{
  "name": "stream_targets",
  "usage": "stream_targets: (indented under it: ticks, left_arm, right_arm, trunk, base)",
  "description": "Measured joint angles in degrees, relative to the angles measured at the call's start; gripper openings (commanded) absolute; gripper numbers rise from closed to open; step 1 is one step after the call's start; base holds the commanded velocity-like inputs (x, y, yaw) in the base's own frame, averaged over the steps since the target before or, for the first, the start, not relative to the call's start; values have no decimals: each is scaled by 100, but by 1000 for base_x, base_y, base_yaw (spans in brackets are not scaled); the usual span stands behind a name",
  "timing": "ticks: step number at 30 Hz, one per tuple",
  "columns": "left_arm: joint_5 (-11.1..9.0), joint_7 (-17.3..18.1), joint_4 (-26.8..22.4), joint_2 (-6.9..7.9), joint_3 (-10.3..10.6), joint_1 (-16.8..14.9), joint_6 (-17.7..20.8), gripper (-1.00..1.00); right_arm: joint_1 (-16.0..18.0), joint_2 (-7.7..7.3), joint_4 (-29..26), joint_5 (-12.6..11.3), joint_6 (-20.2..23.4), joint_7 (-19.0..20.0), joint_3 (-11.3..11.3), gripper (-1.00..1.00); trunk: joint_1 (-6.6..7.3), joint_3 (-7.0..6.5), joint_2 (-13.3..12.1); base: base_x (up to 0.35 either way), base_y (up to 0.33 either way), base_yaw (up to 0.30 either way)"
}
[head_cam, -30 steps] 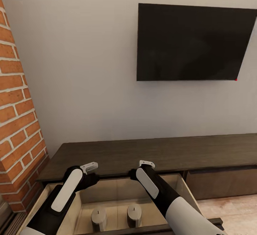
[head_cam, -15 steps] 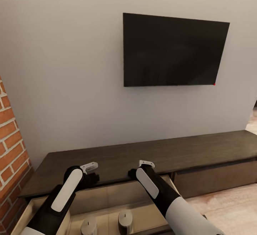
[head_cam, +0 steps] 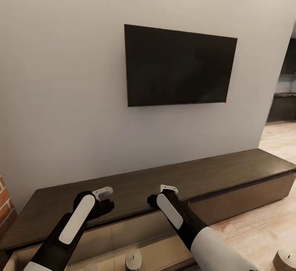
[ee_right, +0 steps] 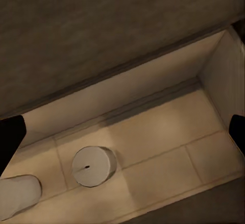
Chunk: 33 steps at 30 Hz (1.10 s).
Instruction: Place each of the two pumpkins and all three candles from the living room inside a cabinet in the living room (use any cabinet), then make sure every cabinet is closed, and position the cauldron so it is next to a table in the living room.
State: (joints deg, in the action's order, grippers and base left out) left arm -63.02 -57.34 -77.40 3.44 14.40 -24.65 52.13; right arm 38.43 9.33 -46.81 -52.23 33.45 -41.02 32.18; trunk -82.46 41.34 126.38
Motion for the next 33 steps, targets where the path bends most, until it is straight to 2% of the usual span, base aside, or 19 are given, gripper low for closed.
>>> stream_targets:
  ticks: [5,15,25,33]
  left_arm:
    - [-6,-5,-7,-9,6,0,0,100]
    - [-1,14,-47,4,11,0,-9,100]
    - [-3,5,-48,3,17,1,-13,100]
    - [-3,-10,-41,2,23,2,-12,100]
  right_arm:
    - [0,0,0,0,-5,0,0,100]
    - [0,0,0,-1,-7,0,1,100]
    - [2,1,1,0,-13,48,1,100]
    - [3,1,4,1,-1,83,7,100]
  trunk:
    - [110,-121,-201]
    - [111,-184,-202]
    - [111,-247,-202]
    - [110,-260,-202]
  base:
    - [0,0,-226]
    - [0,-8,-226]
    - [0,-238,-219]
    - [0,-274,-35]
